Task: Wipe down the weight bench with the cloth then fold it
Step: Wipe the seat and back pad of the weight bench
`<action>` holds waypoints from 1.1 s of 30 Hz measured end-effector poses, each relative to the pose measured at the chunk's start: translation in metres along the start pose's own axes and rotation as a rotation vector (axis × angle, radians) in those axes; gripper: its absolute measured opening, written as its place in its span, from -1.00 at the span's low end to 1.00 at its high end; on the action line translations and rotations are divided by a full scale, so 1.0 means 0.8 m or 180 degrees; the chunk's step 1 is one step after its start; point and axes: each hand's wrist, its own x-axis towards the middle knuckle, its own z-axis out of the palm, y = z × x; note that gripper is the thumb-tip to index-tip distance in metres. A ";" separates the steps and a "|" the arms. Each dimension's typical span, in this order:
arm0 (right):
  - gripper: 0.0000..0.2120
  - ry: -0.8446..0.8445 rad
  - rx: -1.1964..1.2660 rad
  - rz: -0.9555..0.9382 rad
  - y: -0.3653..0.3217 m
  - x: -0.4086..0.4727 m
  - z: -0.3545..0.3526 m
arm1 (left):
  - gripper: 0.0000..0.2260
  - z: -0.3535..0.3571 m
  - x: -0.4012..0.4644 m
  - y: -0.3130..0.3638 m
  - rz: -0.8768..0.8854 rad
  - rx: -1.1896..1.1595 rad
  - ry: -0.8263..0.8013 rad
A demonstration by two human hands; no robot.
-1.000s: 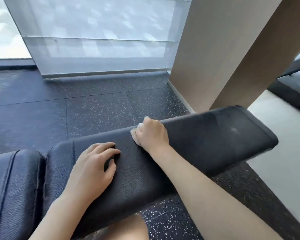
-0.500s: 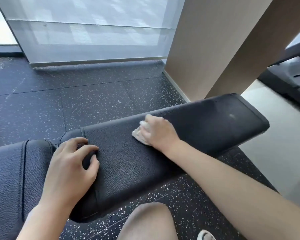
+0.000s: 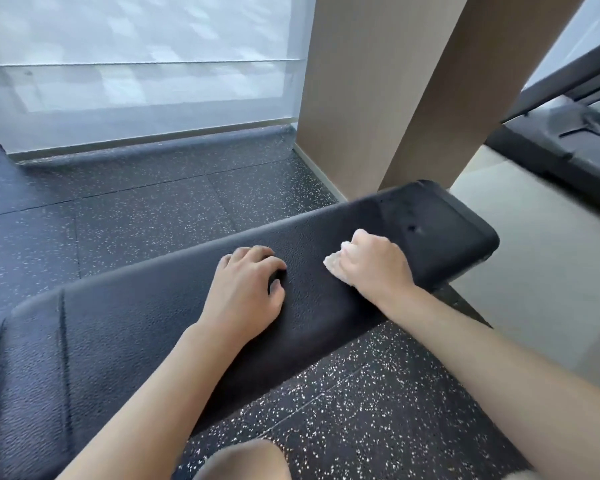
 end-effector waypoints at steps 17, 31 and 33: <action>-0.75 -0.0064 0.0171 -0.1173 0.155 0.186 0.010 | -0.69 0.102 0.110 0.132 0.0162 0.0268 0.0006; -0.76 0.0040 0.0429 -0.1258 0.140 0.255 0.031 | -0.62 0.092 0.116 0.142 -0.0019 0.0550 -0.0187; -0.77 0.0078 0.0432 -0.1199 0.141 0.254 0.033 | -0.64 0.094 0.119 0.141 0.0045 0.0545 -0.0152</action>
